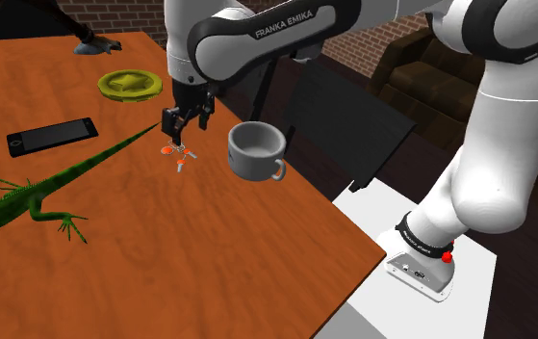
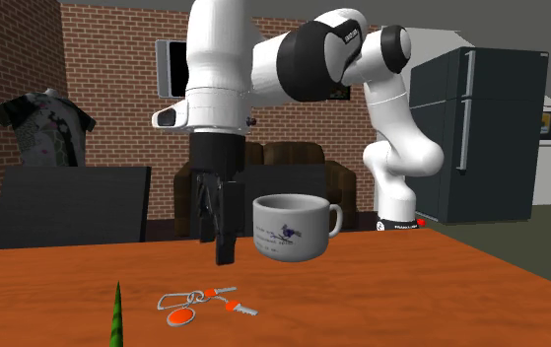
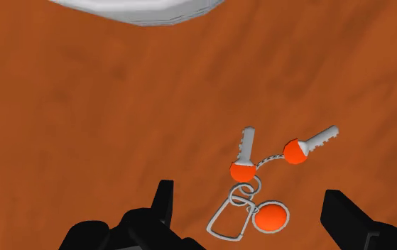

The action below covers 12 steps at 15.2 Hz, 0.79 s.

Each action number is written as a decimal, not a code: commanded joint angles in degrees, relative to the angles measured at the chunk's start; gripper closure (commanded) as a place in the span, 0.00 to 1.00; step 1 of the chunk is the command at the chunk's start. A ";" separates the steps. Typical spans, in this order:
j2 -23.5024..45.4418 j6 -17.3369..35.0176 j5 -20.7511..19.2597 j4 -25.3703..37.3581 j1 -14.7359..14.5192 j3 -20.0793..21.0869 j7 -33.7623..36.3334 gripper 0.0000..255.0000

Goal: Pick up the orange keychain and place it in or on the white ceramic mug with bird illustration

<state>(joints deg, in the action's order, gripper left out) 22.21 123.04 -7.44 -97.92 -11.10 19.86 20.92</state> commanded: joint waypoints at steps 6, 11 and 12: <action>4.76 2.99 -1.87 1.64 -1.41 -0.55 1.01 0.00; 5.86 4.44 -2.31 1.24 -1.61 -0.79 1.28 0.00; 5.86 4.44 -2.31 1.24 -1.61 -0.79 1.27 0.00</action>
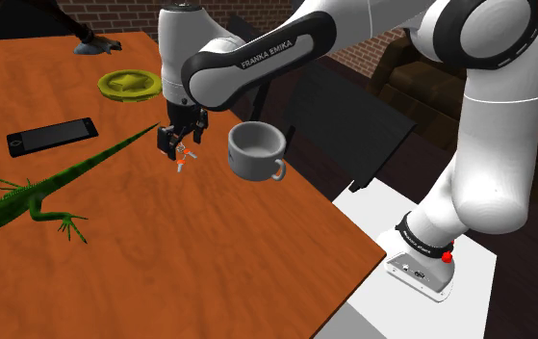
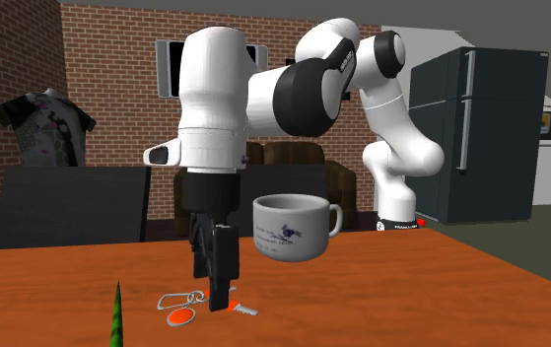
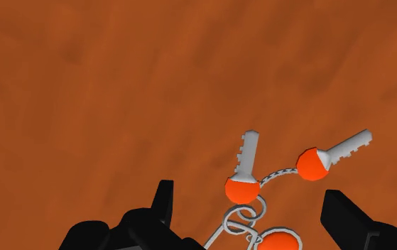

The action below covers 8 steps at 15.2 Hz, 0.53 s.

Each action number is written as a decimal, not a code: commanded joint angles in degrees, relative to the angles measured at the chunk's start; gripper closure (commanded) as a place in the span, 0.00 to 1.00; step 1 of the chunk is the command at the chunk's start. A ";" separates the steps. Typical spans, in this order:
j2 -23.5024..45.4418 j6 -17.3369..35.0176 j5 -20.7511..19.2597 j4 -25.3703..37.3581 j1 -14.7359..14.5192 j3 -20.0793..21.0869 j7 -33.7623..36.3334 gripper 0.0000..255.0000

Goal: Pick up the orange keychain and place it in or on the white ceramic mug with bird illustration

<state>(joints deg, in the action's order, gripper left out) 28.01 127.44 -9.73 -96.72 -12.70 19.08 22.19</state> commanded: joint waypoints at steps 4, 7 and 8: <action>0.06 0.04 -0.02 0.03 -0.01 -0.01 0.00 0.00; -0.07 0.09 0.02 -0.15 0.05 0.00 -0.04 1.00; -0.49 0.17 0.14 -0.63 0.18 0.06 -0.10 1.00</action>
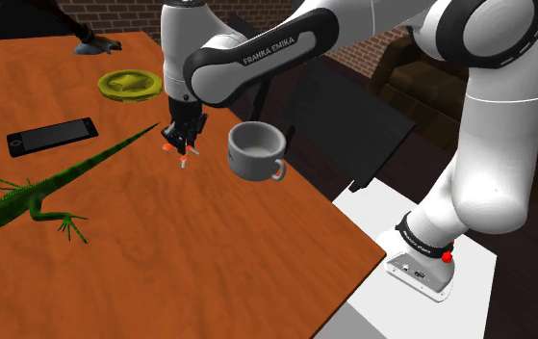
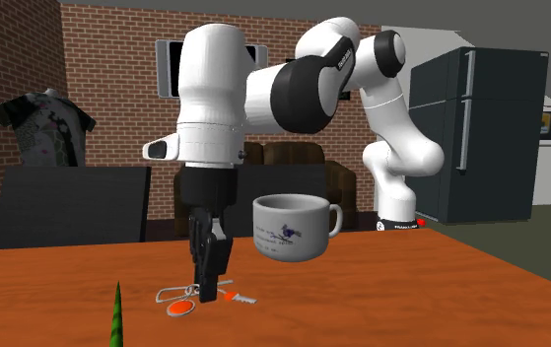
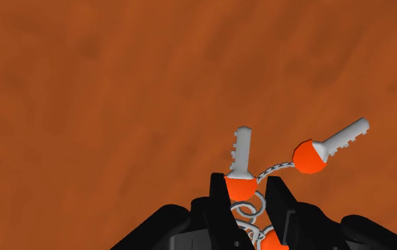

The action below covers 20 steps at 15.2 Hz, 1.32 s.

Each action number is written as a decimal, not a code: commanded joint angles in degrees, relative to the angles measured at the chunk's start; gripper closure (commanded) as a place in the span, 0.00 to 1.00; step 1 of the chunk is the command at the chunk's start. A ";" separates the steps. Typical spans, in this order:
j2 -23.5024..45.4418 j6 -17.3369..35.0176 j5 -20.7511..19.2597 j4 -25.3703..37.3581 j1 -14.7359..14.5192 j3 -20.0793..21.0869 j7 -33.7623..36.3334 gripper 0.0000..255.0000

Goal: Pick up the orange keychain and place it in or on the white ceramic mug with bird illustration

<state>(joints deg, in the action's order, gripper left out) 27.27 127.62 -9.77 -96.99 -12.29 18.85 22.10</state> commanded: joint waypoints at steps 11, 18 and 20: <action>-0.91 -3.21 0.76 1.73 -0.18 0.63 -0.33 1.00; -2.91 -7.69 1.64 4.32 0.02 1.09 -0.85 1.00; -3.38 -9.01 1.86 5.19 0.05 1.20 -0.98 1.00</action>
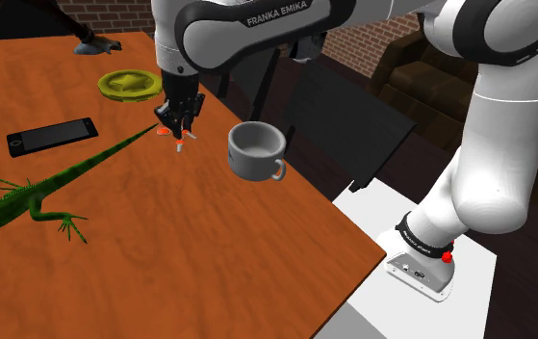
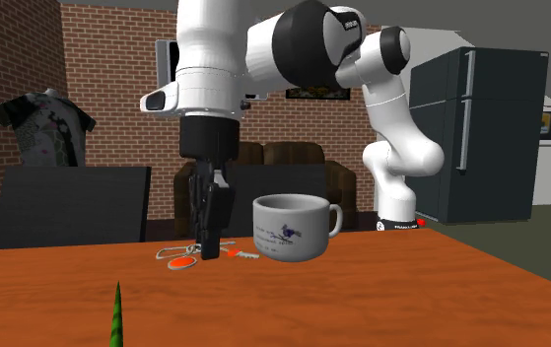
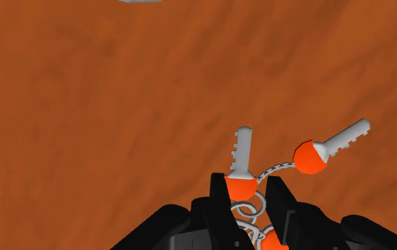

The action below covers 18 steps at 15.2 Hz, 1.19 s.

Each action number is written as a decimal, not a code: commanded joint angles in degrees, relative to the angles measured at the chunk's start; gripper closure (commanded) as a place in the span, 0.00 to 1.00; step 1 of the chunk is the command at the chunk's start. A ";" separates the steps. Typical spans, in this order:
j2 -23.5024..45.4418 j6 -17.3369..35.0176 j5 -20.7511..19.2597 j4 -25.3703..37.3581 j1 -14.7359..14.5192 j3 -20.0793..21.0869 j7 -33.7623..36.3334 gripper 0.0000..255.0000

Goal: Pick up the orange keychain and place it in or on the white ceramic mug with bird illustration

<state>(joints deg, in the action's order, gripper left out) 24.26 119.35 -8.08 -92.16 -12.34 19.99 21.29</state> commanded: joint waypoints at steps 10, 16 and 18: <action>-2.06 -7.67 0.98 5.71 0.06 0.47 -0.65 1.00; -2.46 -12.10 1.22 9.78 -0.15 0.63 -0.83 1.00; -2.48 -13.64 1.25 11.31 -0.26 0.67 -0.87 1.00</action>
<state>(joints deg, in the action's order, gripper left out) 21.91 106.44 -6.89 -81.44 -12.60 20.64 20.47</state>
